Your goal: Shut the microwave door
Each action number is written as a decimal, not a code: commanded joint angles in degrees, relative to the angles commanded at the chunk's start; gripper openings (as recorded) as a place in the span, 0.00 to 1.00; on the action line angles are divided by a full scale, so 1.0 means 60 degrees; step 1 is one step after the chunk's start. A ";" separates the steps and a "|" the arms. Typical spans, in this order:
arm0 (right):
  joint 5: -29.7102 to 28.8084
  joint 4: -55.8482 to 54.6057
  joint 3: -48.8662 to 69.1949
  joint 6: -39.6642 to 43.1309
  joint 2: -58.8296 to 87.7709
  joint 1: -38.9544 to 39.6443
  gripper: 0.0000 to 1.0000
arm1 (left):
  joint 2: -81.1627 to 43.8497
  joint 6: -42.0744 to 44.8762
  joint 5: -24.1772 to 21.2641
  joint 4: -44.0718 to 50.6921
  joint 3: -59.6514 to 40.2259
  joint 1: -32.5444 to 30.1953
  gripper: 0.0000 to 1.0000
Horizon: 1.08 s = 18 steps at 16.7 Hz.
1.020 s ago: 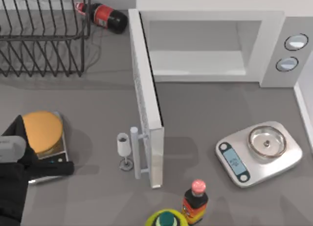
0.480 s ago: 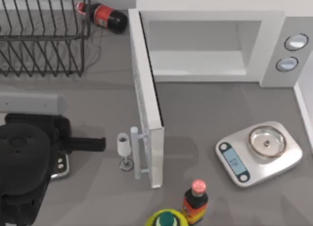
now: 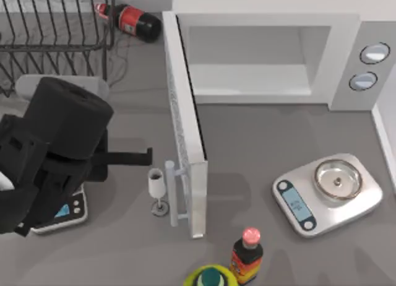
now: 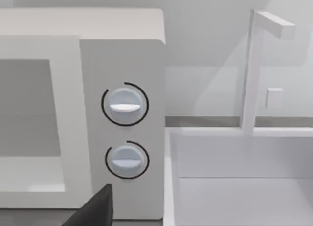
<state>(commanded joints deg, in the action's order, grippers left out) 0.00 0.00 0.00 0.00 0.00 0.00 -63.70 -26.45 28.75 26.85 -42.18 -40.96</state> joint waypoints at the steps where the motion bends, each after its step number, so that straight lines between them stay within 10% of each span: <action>1: 0.0000 0.0000 0.0000 0.0000 0.0000 0.0000 1.00 | -0.0139 -0.0190 -0.0150 0.0425 -0.0320 0.0056 0.00; 10: 0.0000 0.0000 0.0000 0.0000 0.0000 0.0000 1.00 | -0.0244 -0.0409 -0.0451 0.0924 -0.0725 0.0194 0.00; 18: 0.0000 0.0000 0.0000 0.0000 0.0000 0.0000 1.00 | 0.0153 -0.0162 -0.0456 -0.2504 -0.0074 0.1362 0.00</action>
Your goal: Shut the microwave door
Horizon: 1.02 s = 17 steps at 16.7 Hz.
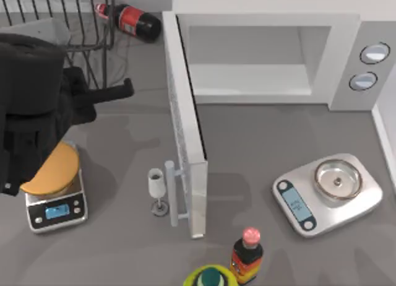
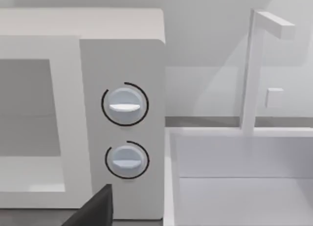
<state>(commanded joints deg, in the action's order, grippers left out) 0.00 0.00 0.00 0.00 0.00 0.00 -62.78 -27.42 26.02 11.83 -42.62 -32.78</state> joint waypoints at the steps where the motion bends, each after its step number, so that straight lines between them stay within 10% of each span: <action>1: 0.0000 0.0000 0.0000 0.0000 0.0000 0.0000 1.00 | -0.0181 -0.0025 0.0047 -0.0328 0.0279 -0.0045 0.00; 17: 0.0000 0.0000 0.0000 0.0000 0.0000 0.0000 1.00 | -0.1748 -0.0445 0.0799 -0.0764 0.2252 -0.1027 0.00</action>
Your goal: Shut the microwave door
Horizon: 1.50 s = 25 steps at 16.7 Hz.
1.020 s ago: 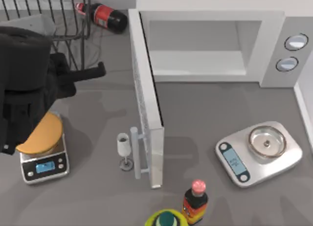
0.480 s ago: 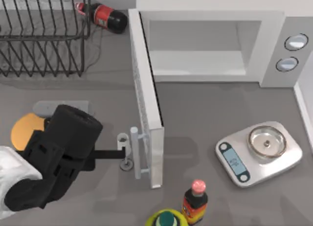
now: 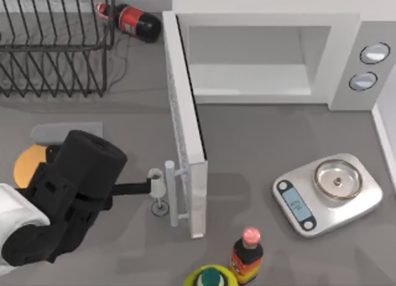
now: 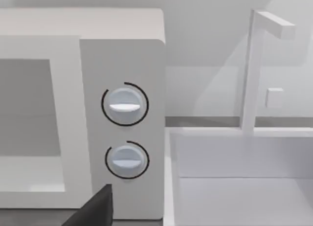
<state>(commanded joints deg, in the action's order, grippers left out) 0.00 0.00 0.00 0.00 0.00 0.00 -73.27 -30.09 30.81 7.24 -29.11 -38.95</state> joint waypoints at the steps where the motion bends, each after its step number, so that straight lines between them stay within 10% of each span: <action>1: 0.0000 0.0000 0.0000 0.0000 0.0000 0.0000 1.00 | -0.0010 -0.0101 0.0230 0.0036 -0.0127 0.0019 0.00; 15: 0.0000 0.0000 0.0000 0.0000 0.0000 0.0000 1.00 | -0.3198 -0.2349 0.0758 0.0865 -0.2760 -0.2734 0.00; 25: 0.0000 0.0000 0.0000 0.0000 0.0000 0.0000 1.00 | -0.3458 -0.2190 0.1710 0.1139 -0.3275 -0.2531 0.00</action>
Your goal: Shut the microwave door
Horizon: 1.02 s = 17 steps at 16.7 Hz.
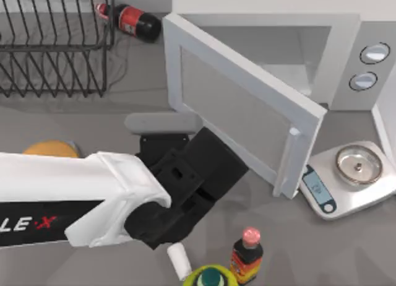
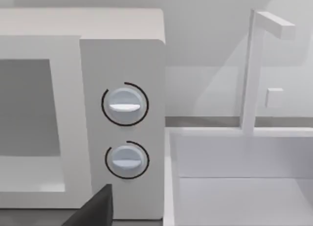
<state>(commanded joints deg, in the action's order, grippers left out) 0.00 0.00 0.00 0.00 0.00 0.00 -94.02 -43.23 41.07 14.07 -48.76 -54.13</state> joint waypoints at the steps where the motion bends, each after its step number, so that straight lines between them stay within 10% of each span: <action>1: 0.0000 0.0000 0.0000 0.0000 0.0000 0.0000 1.00 | -0.0123 -0.0001 0.0316 0.0115 -0.0323 -0.0028 0.00; 17: 0.0000 0.0000 0.0000 0.0000 0.0000 0.0000 1.00 | -0.2781 -0.1861 -0.0243 0.1693 -0.3526 -0.1677 0.00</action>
<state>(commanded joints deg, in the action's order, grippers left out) 0.00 0.00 0.00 0.00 0.00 0.00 -110.70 -54.39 39.61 24.24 -69.91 -64.20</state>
